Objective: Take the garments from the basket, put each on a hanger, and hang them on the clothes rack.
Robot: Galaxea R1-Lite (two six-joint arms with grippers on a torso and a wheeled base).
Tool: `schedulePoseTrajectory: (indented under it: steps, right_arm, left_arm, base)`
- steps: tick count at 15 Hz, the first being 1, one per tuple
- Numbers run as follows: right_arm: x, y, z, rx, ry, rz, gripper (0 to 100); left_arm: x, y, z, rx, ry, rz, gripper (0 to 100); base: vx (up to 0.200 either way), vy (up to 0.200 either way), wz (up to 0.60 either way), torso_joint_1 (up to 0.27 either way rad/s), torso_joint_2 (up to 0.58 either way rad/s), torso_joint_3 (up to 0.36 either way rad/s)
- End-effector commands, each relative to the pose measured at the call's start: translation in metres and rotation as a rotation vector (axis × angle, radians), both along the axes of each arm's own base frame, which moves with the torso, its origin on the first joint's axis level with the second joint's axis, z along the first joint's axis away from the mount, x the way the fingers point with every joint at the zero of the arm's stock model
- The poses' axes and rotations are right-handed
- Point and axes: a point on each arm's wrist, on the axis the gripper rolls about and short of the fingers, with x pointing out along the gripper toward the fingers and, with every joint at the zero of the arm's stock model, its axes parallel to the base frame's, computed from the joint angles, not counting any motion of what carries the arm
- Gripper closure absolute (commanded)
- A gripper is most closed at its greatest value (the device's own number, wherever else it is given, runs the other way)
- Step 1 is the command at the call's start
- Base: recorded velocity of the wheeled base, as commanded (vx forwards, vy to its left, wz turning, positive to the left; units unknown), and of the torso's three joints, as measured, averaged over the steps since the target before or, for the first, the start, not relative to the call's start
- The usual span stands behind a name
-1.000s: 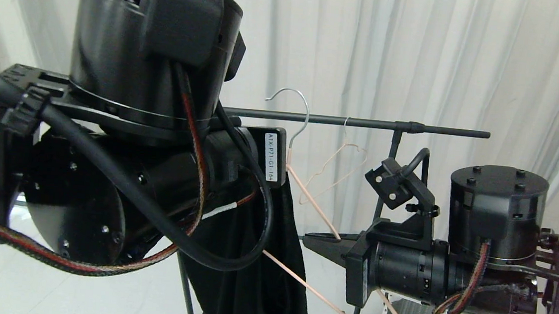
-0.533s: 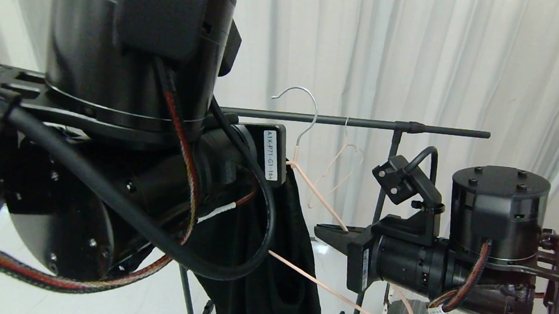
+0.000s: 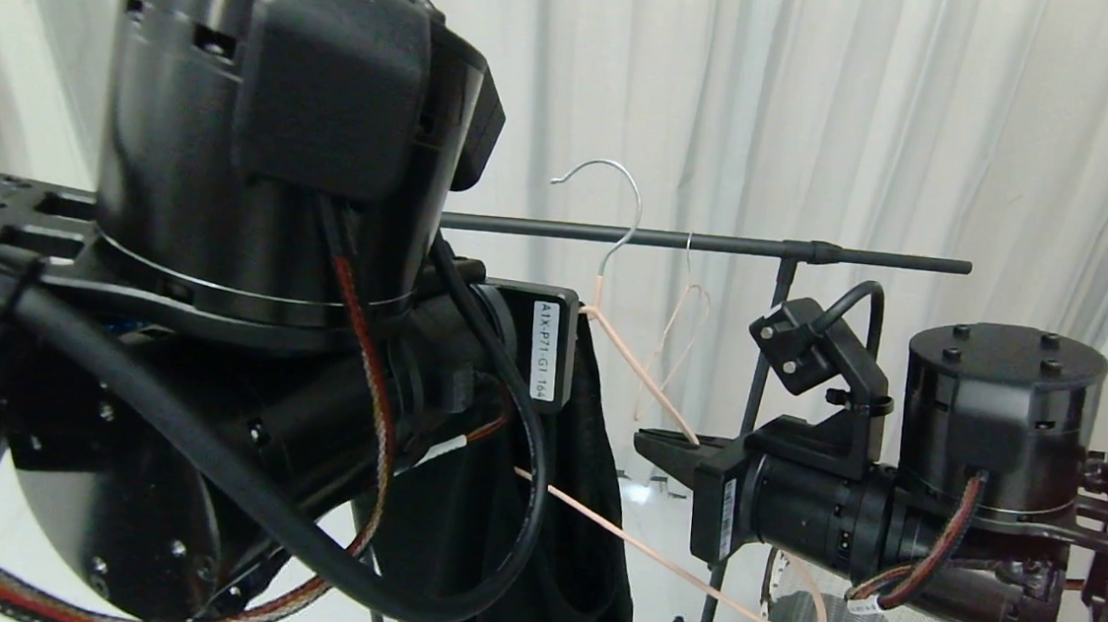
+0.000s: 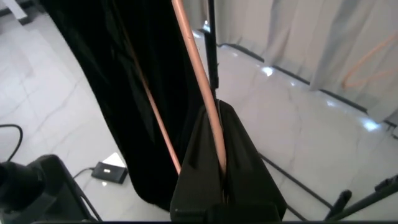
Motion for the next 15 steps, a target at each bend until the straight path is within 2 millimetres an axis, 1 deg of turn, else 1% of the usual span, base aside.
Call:
schedulePoseTrajectory:
  steps: [1,5,7,9,10,11,12,13,15]
  right_arm:
    - [-0.001,-0.002,0.005,0.021,-0.023,-0.003,100]
    - [0.0,-0.003,0.012,0.043,-0.093,-0.026,100]
    - [0.0,-0.003,0.014,0.044,-0.115,-0.024,100]
    - [0.0,-0.006,0.015,0.046,-0.142,-0.028,100]
    - [-0.001,-0.011,0.015,0.027,-0.16,-0.032,100]
    - [-0.002,-0.012,0.015,0.027,-0.162,-0.032,100]
    - [-0.009,-0.027,0.005,-0.026,-0.187,-0.016,100]
    - [-0.014,-0.034,-0.002,-0.038,-0.187,-0.006,100]
    - [-0.027,-0.05,-0.02,-0.075,-0.203,0.025,100]
  left_arm:
    - [-0.002,0.003,0.003,0.002,-0.011,-0.004,0]
    - [-0.01,0.014,0.011,0.011,-0.039,-0.021,0]
    - [-0.015,0.016,0.011,0.015,-0.039,-0.037,0]
    - [-0.025,0.024,0.001,0.046,-0.024,-0.059,0]
    - [-0.033,0.034,-0.008,0.076,-0.011,-0.068,0]
    - [-0.034,0.034,-0.009,0.079,-0.009,-0.07,0]
    - [-0.059,0.063,-0.03,0.123,0.009,-0.106,0]
    - [-0.072,0.077,-0.036,0.136,0.003,-0.135,0]
    - [-0.095,0.094,-0.048,0.168,-0.015,-0.239,0]
  base:
    - [0.0,0.0,0.0,0.0,0.0,0.0]
    - [0.0,0.0,0.0,0.0,0.0,0.0]
    - [0.0,0.0,0.0,0.0,0.0,0.0]
    - [0.0,0.0,0.0,0.0,0.0,0.0]
    - [0.0,0.0,0.0,0.0,0.0,0.0]
    - [0.0,0.0,0.0,0.0,0.0,0.0]
    - [0.0,0.0,0.0,0.0,0.0,0.0]
    - [0.0,0.0,0.0,0.0,0.0,0.0]
    - [0.0,0.0,0.0,0.0,0.0,0.0]
